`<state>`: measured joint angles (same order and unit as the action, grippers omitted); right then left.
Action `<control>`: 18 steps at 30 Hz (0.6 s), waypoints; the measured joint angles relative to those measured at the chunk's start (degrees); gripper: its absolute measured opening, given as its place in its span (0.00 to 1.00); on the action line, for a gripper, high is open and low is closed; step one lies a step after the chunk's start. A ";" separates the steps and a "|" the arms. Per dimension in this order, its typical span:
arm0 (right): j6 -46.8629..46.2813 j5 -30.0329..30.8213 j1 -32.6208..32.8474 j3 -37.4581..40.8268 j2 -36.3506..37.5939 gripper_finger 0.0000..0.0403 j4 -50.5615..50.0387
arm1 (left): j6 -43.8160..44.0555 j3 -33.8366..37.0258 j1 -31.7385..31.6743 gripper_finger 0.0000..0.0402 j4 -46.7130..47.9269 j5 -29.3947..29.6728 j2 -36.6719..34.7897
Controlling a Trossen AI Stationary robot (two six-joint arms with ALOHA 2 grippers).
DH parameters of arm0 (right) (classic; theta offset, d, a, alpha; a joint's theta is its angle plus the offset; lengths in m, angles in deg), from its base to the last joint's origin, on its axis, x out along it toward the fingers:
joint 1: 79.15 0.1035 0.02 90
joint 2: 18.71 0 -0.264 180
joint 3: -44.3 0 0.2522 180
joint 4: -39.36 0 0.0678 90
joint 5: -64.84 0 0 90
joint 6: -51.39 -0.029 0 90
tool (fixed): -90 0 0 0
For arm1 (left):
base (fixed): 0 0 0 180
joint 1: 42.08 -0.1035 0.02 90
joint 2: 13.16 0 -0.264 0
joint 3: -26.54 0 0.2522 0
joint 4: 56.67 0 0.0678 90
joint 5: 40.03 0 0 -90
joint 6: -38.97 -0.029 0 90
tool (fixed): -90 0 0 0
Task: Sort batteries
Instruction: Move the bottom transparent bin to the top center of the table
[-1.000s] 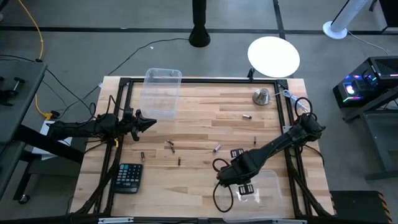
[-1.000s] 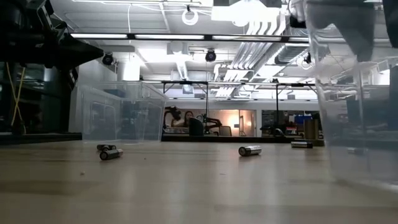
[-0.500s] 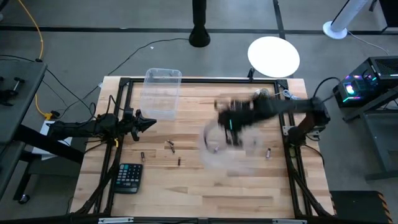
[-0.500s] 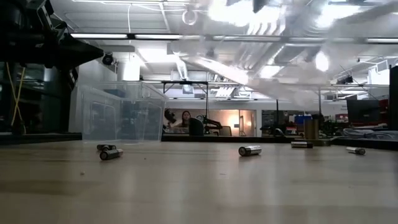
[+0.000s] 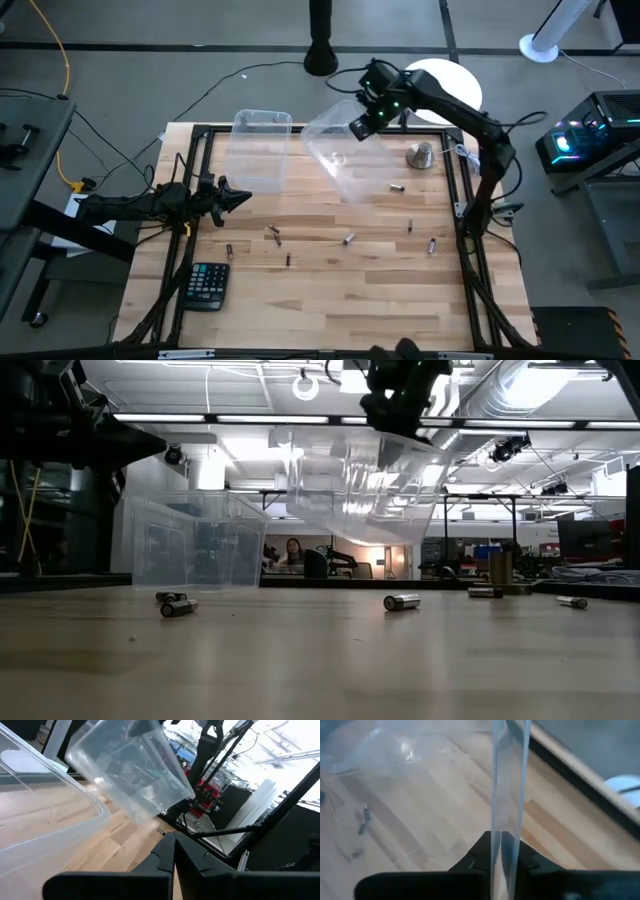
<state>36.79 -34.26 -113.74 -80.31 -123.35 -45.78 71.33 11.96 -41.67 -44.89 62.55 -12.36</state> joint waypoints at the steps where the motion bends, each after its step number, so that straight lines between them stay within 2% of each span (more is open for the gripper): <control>1: -0.09 -1.00 -0.37 0.00 -0.93 0.08 0.03 | 0.00 0.00 0.02 0.00 0.00 0.00 0.00; 5: 0.30 0.20 0.05 0.02 -3.77 0.17 0.40 | 0.00 -0.01 0.02 0.00 0.00 0.01 0.00; 11: 6.16 1.56 1.31 -0.90 -3.93 0.28 5.53 | 0.00 0.00 0.01 0.00 0.00 0.00 0.00; 18: 11.75 7.02 0.97 -14.60 -2.55 0.34 2.91 | -0.01 0.00 0.02 0.00 0.00 0.01 0.00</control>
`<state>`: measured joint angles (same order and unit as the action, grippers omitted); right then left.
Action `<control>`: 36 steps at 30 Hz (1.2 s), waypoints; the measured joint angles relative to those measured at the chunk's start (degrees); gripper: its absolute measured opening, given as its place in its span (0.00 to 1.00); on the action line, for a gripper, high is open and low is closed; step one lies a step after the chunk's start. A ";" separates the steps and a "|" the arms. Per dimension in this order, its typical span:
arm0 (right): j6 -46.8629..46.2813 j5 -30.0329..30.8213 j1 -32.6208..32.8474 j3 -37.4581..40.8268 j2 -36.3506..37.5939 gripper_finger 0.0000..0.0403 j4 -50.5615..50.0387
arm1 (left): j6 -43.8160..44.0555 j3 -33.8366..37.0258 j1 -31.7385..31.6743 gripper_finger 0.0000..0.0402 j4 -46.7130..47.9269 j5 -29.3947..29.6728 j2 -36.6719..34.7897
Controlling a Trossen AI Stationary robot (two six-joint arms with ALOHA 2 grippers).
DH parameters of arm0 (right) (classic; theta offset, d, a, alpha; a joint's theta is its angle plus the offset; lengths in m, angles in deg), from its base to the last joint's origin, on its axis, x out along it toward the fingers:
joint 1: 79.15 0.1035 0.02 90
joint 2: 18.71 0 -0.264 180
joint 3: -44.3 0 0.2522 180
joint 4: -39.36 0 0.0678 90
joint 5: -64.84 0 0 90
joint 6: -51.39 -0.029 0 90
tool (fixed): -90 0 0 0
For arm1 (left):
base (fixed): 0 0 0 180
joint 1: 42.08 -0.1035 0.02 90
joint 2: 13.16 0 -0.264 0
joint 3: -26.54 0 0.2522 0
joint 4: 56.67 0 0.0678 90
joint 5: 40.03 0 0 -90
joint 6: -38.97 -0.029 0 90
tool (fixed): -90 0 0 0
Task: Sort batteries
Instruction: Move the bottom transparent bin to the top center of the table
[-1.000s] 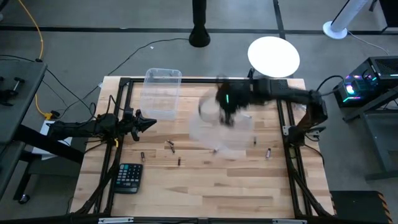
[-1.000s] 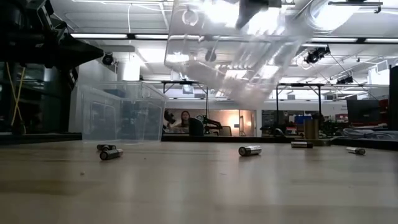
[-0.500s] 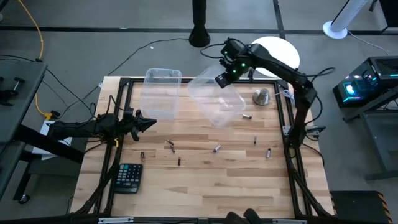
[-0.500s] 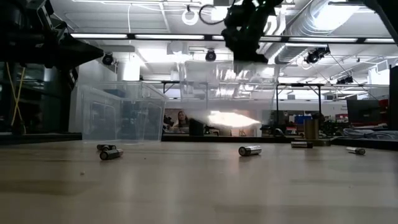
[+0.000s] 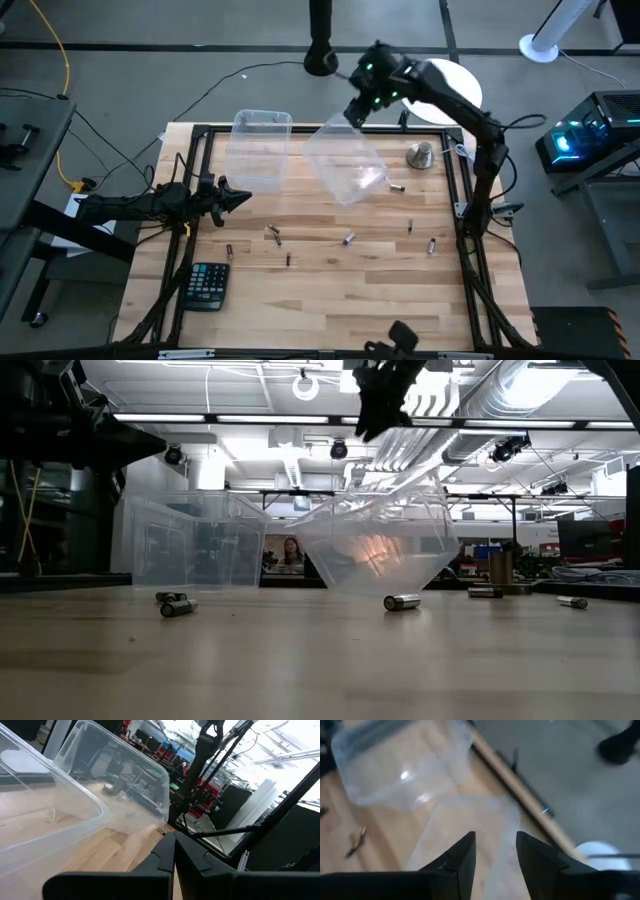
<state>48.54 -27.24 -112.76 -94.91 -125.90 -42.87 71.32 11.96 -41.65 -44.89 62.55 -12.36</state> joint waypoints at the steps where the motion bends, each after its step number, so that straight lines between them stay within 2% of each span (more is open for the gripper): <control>1: 0.59 1.26 -0.23 -2.29 -0.07 0.34 -1.71 | 0.01 0.00 -0.02 0.00 0.00 -0.01 0.00; 5: 1.82 3.53 -1.37 -9.78 0.25 0.34 -7.67 | -0.01 0.00 0.00 0.00 0.00 0.00 0.00; 8: 1.79 -0.36 -1.98 -4.52 5.45 0.34 -9.85 | 0.01 0.00 -0.01 0.00 0.00 0.00 0.00; 10: 1.40 -5.11 -1.68 -0.61 8.33 0.34 -13.89 | 0.01 -0.01 -0.02 0.00 0.00 0.00 0.00; 13: 1.30 -10.99 0.95 7.24 11.86 0.34 -17.89 | 0.01 0.00 -0.02 0.00 0.00 -0.01 0.00; 15: 0.55 -11.38 4.21 13.38 14.43 0.34 -17.07 | 0.01 0.00 -0.01 0.00 0.00 -0.01 0.00; 21: -5.61 1.69 12.96 32.07 19.43 0.31 -15.04 | 0.01 0.00 -0.02 0.00 0.00 -0.01 0.00; 23: -7.93 5.23 14.81 37.11 20.10 0.25 -10.25 | 0.00 0.00 -0.01 0.00 0.00 -0.01 0.00; 25: -9.35 6.26 15.73 40.57 20.41 0.14 -4.90 | 0.01 0.00 0.00 0.00 0.00 -0.01 0.00; 27: -10.30 8.21 16.24 43.09 19.89 0.04 0.58 | 0.01 -0.01 -0.02 0.00 0.00 -0.01 0.00; 28: -10.40 9.73 16.35 44.05 19.44 0.03 2.51 | 0.00 -0.01 -0.02 0.00 0.00 -0.01 0.00; 31: -11.07 13.00 16.43 45.39 17.15 0.02 3.68 | 0.01 0.00 -0.01 0.00 0.00 -0.01 0.00; 36: -10.13 12.09 17.01 45.71 13.03 0.01 4.50 | 0.01 0.00 -0.02 0.00 0.00 -0.01 0.00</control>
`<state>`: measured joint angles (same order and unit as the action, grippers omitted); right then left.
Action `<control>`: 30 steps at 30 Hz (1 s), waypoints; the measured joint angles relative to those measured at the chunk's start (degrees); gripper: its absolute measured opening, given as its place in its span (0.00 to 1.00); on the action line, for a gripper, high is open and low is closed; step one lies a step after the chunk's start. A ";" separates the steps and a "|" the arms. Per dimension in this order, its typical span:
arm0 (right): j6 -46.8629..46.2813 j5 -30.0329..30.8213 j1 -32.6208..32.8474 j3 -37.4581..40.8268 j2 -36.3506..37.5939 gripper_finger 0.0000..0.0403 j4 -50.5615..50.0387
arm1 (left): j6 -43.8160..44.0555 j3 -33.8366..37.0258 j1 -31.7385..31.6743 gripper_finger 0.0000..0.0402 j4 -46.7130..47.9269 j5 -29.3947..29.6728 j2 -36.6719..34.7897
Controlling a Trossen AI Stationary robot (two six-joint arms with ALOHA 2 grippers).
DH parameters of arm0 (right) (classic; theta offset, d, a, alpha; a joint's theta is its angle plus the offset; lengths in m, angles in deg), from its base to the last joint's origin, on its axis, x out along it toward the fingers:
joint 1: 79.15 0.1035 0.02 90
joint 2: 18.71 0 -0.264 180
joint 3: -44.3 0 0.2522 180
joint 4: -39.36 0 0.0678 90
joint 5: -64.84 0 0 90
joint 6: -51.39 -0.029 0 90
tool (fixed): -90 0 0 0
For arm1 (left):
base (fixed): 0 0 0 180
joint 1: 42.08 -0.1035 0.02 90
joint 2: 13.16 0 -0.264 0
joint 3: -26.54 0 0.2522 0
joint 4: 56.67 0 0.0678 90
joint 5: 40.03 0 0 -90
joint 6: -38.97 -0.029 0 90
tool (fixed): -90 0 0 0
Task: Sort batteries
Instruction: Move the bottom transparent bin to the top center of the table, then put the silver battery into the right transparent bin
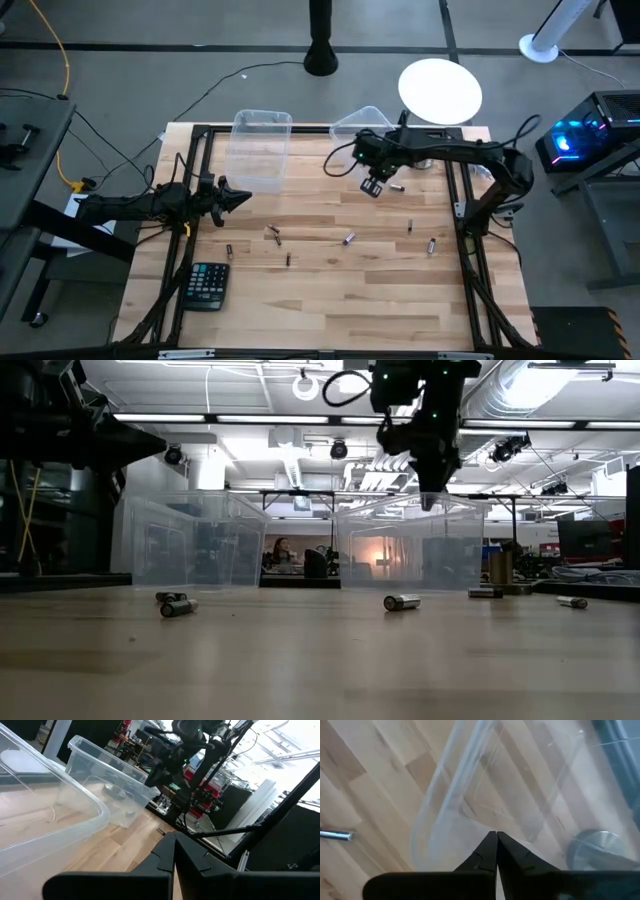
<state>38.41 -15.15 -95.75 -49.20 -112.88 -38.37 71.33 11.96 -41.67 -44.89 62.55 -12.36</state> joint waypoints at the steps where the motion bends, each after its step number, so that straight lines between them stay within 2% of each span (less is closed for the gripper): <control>1: 0.10 -1.04 0.25 0.00 -0.34 0.00 0.58 | 0.00 -0.02 0.00 0.00 0.00 0.00 0.00; 5: -0.72 -4.83 1.76 -0.11 -0.83 0.00 3.85 | 0.00 0.00 0.00 0.00 0.00 0.01 0.00; 10: -5.48 -9.87 2.57 -0.11 -0.83 0.00 12.69 | 0.00 0.00 0.00 0.00 0.00 0.00 -0.01; 16: -11.17 -15.19 2.52 -0.13 -1.46 0.00 28.27 | 0.00 0.00 0.00 0.00 0.00 0.00 0.00; 21: -12.08 -18.87 2.36 -0.55 -1.67 0.00 38.85 | 0.00 0.00 0.00 0.00 0.00 0.00 0.00; 24: -9.10 -19.65 2.04 -3.86 -0.45 0.00 34.20 | 0.00 0.00 0.02 0.00 0.00 -0.01 0.07; 30: -2.73 -18.03 4.63 -8.66 6.18 0.00 12.92 | -0.01 0.00 0.00 0.00 0.00 0.01 0.23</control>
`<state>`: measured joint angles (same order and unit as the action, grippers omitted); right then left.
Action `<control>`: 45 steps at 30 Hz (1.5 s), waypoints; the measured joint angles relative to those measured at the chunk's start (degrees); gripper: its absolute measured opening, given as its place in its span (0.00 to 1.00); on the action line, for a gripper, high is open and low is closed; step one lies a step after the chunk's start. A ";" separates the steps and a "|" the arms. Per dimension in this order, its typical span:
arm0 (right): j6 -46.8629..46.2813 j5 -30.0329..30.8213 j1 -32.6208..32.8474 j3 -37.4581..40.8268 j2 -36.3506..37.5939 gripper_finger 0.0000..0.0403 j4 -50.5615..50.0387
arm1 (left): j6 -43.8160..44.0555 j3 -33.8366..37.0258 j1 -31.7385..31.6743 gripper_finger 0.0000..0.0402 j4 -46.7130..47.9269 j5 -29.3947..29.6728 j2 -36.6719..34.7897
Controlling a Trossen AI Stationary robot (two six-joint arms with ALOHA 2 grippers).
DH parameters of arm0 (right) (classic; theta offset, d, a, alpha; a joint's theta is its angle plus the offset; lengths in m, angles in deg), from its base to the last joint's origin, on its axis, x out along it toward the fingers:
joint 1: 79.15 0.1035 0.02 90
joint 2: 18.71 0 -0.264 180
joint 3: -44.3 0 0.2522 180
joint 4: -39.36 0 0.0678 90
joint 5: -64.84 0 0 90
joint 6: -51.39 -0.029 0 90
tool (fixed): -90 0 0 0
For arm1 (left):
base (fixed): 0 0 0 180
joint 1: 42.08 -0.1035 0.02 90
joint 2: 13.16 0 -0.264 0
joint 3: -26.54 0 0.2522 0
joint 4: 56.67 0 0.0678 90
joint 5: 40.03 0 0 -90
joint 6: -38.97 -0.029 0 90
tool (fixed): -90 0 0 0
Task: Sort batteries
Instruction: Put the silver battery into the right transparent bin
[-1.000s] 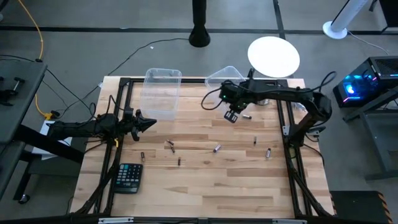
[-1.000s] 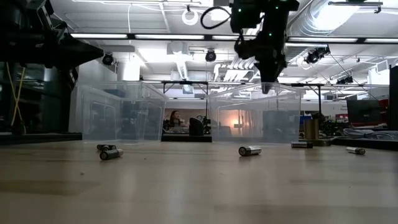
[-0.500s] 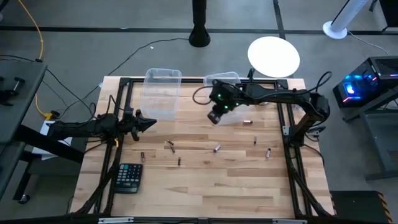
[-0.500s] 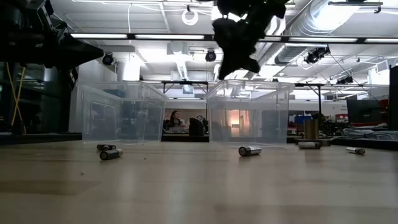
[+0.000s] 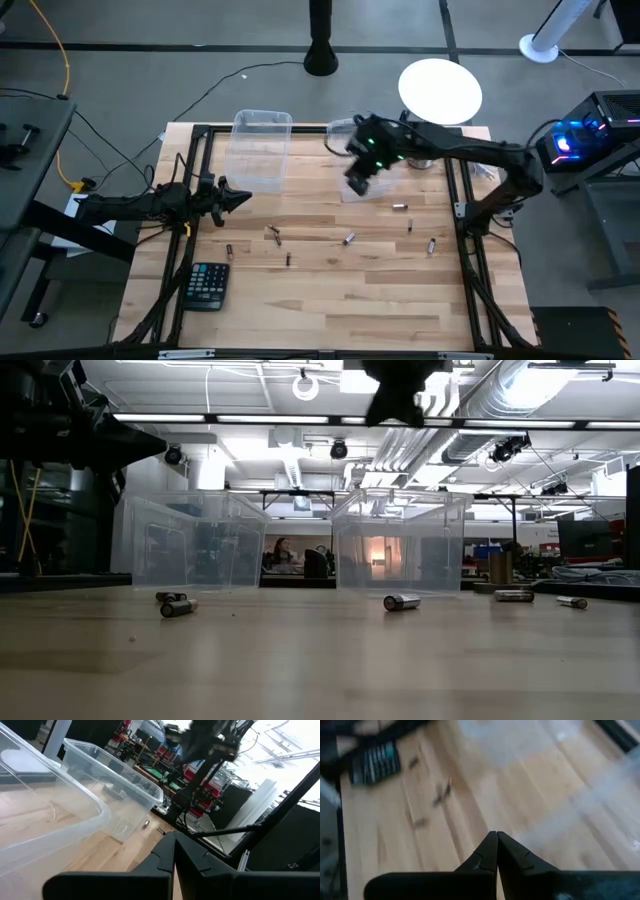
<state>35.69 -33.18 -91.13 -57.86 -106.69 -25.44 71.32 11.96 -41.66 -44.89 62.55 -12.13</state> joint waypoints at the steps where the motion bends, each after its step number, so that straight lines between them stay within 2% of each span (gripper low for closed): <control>1: 0.11 -0.02 1.25 0.25 1.50 0.00 -1.80 | 0.01 -0.01 0.01 0.00 0.00 -0.01 0.06; 7: -7.18 -0.16 12.95 6.49 10.67 0.00 -8.91 | 0.01 0.00 0.01 0.00 0.00 -0.01 0.07; 11: -15.74 1.40 21.87 16.04 13.79 0.00 -8.27 | 0.01 0.00 0.00 0.00 0.00 -0.01 0.07; 13: -18.74 3.39 24.31 21.22 13.90 0.00 -8.38 | 0.01 0.00 0.01 0.00 0.00 -0.02 0.07; 18: -18.89 3.44 22.24 32.52 12.70 0.08 -7.81 | 0.01 0.00 0.01 0.00 0.00 0.01 0.07; 20: -16.63 3.67 20.46 36.03 12.17 0.14 -6.72 | 0.01 0.00 0.01 0.00 0.00 -0.02 0.07; 26: -8.04 9.91 15.87 42.56 12.18 0.39 -1.13 | 0.01 0.00 -0.01 0.00 0.00 -0.01 0.07; 30: -3.84 10.12 13.36 46.22 12.18 0.48 2.94 | 0.01 0.00 0.01 0.00 0.00 -0.01 0.07; 37: 2.53 9.95 11.40 51.23 12.18 0.49 8.71 | 0.01 -0.01 0.01 0.00 0.00 -0.01 0.07; 45: 2.75 13.52 11.20 54.97 12.18 0.45 14.17 | 0.01 0.00 0.00 0.00 0.00 -0.01 0.07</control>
<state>38.44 -19.66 -79.92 -2.89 -94.52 -11.27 71.33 11.96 -41.66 -44.89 62.55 -12.05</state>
